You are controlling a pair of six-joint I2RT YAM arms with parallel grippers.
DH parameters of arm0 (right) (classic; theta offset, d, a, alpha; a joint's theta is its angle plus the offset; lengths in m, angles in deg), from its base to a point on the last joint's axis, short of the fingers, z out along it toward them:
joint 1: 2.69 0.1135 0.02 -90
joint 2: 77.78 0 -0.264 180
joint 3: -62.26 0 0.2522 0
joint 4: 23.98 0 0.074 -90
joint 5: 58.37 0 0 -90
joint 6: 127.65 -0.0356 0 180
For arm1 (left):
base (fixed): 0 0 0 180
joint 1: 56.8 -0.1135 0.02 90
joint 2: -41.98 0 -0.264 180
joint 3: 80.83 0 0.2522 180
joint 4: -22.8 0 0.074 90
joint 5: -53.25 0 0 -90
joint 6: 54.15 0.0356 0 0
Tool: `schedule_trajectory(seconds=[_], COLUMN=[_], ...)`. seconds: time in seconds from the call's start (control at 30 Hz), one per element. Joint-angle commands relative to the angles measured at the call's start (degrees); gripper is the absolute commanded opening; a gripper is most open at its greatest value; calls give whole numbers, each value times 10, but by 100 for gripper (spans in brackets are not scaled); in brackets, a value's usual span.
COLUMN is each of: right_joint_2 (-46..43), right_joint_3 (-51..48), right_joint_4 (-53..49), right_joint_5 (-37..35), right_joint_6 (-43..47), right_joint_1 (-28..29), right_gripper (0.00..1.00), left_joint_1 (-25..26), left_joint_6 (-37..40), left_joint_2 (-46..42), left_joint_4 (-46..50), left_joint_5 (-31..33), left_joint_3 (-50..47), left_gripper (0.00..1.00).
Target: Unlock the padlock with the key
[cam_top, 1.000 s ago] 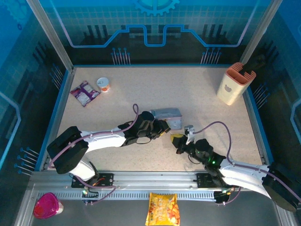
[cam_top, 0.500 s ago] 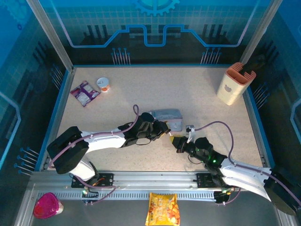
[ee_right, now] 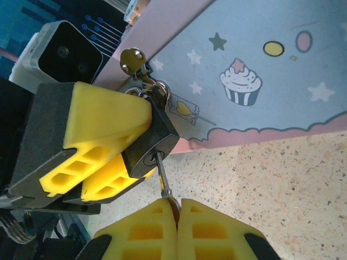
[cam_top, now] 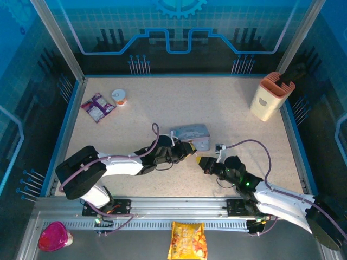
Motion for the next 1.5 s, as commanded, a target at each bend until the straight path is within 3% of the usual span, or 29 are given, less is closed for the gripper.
schedule_trajectory(seconds=[0.0, 0.13, 0.5, 0.73, 1.03, 1.47], right_joint_2=[-11, -19, -51, -46, -52, -23], right_joint_3=[30, 39, 25, 23, 21, 34], right_joint_4=[26, 1, -20, -19, -29, -13], right_joint_5=[-38, -27, 7, 34, 34, 115], right_joint_6=[-33, -56, -65, -70, -66, -56], right_joint_1=[-24, -29, -63, -86, -108, -160], right_gripper=[0, 0, 0, 0, 0, 0], left_joint_1=[34, 34, 34, 34, 34, 35], left_joint_6=[6, 17, 76, 63, 63, 62], left_joint_2=[22, 50, 60, 104, 111, 126], left_joint_4=[-99, -159, -161, -249, -258, -301], left_joint_5=[-83, -80, -105, -132, -139, -157], left_joint_3=[-23, -39, -34, -41, -41, -41], left_gripper=[0, 0, 0, 0, 0, 0])
